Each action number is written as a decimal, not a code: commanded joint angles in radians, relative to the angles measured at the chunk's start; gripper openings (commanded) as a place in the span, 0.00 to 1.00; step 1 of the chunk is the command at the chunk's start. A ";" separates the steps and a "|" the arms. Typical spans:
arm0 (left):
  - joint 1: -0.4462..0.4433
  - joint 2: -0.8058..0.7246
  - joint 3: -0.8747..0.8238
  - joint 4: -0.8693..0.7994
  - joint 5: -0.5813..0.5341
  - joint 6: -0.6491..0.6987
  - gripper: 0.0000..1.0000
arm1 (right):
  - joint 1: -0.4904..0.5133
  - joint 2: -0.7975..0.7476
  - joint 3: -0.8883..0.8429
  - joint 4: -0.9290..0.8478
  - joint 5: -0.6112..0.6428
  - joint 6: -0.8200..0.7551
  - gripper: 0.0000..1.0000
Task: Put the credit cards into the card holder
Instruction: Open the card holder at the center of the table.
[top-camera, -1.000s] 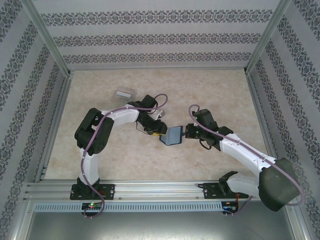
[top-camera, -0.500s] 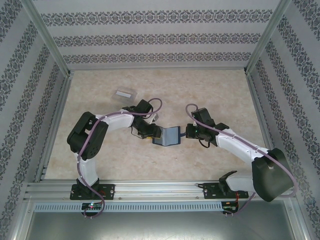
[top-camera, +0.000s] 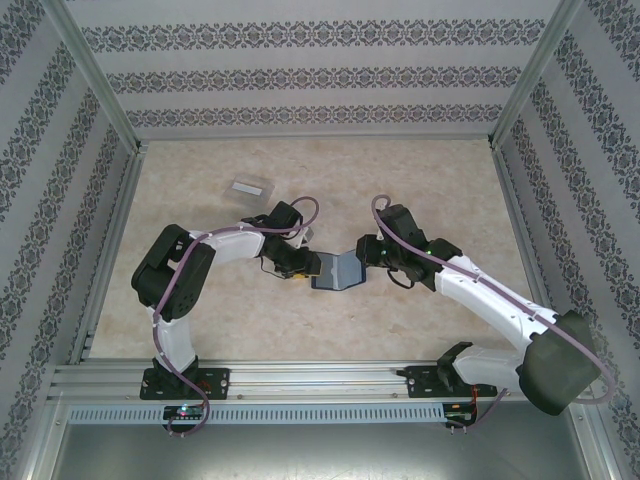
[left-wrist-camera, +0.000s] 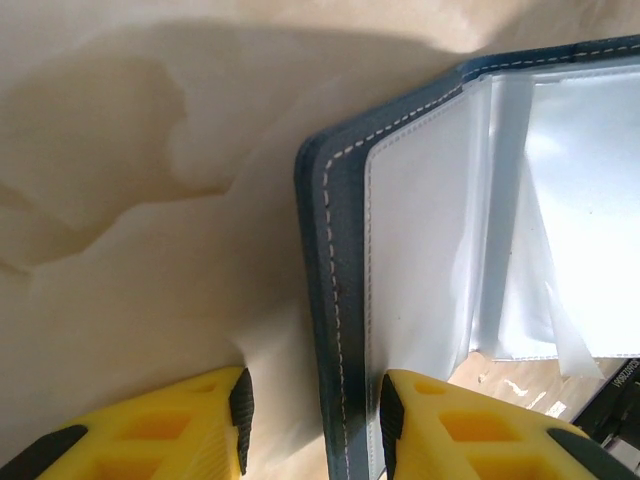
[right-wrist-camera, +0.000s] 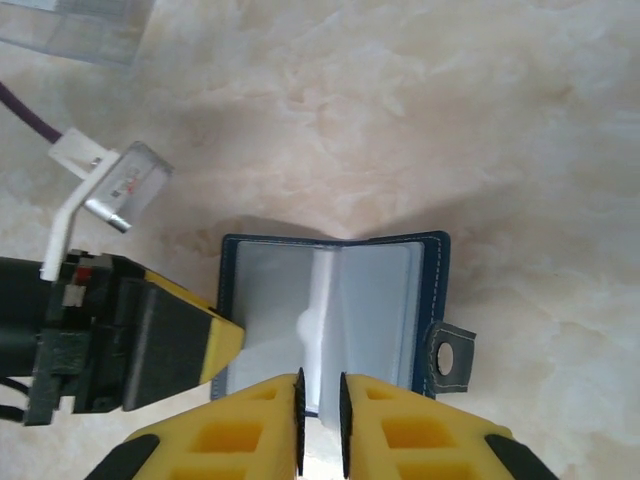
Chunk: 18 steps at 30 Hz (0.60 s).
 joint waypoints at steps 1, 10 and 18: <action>0.001 -0.018 0.000 0.012 0.009 -0.008 0.40 | -0.018 0.005 -0.015 -0.050 0.044 0.012 0.19; 0.001 -0.022 0.001 -0.010 -0.005 -0.007 0.43 | 0.058 -0.048 0.046 -0.079 0.043 -0.004 0.21; 0.000 -0.032 0.005 -0.027 -0.018 -0.002 0.45 | 0.160 0.174 0.132 -0.053 0.085 -0.017 0.21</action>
